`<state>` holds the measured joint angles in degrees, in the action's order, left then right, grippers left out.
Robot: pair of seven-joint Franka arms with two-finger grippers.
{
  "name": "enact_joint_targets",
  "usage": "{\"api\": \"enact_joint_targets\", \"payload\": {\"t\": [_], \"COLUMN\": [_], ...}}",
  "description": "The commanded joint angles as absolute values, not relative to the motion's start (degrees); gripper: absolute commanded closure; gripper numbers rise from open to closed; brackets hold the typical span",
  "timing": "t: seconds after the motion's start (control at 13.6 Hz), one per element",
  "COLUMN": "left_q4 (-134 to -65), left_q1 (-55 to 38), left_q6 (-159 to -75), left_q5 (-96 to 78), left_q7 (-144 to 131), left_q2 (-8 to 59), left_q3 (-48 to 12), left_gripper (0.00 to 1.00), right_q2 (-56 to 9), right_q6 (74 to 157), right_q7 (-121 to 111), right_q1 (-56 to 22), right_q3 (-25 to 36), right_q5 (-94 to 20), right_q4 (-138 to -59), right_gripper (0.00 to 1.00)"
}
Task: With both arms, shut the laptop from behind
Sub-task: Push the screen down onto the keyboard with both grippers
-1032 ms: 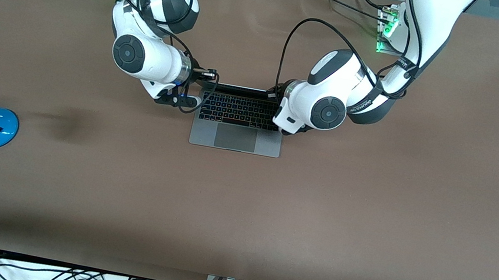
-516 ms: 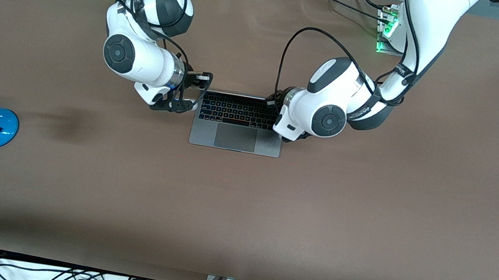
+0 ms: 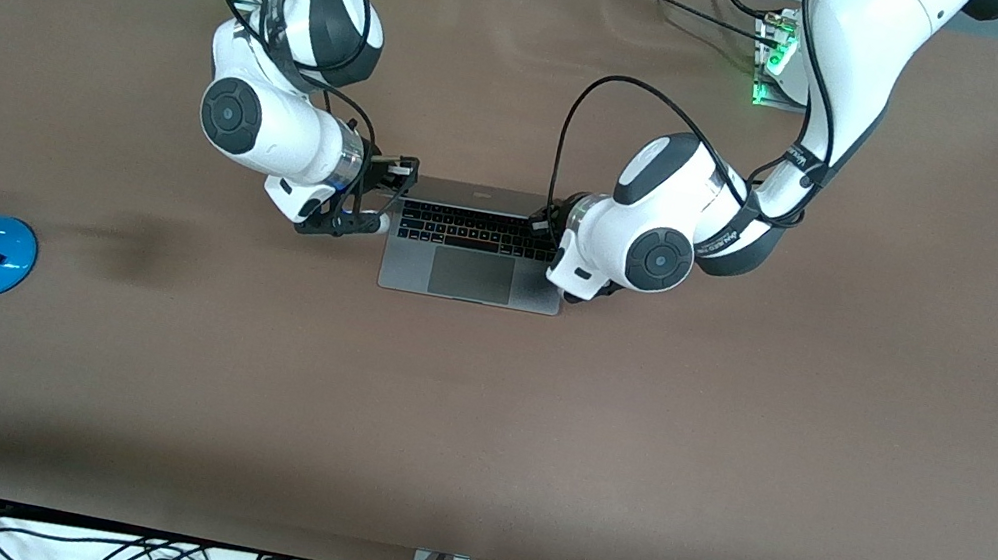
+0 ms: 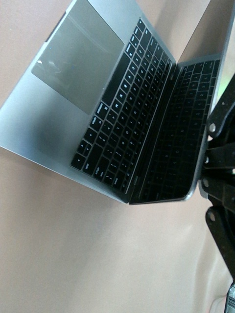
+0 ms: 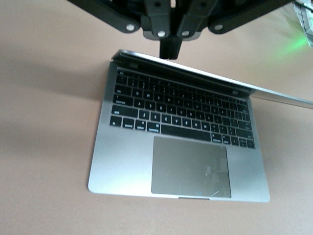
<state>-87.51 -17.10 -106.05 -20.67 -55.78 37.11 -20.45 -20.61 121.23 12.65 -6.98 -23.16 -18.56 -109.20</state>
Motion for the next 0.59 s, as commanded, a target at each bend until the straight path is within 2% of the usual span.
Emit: {"api": "enact_joint_targets", "payload": {"t": [0.0,0.52], "left_q4": [-84.9,-82.89], "left_q1": [-17.49,-17.93], "left_q6": [-105.73,-107.75], "left_q5": [-18.9,-17.84], "left_q7": [-55.55,-55.55], "left_q2": [39.72,42.09], "left_q3": [-20.31,-19.43], "left_gripper": [1.0,1.0], "right_q2": [-23.37,-28.38], "right_q6": [123.39,126.03], "right_q7": [10.99,8.53], "right_q1": [-7.38,-8.87], "right_q3": [-22.5,-20.13], "right_q5": [-18.02,-18.02], "right_q4": [-107.49,-103.98], "right_gripper": [1.0,1.0]}}
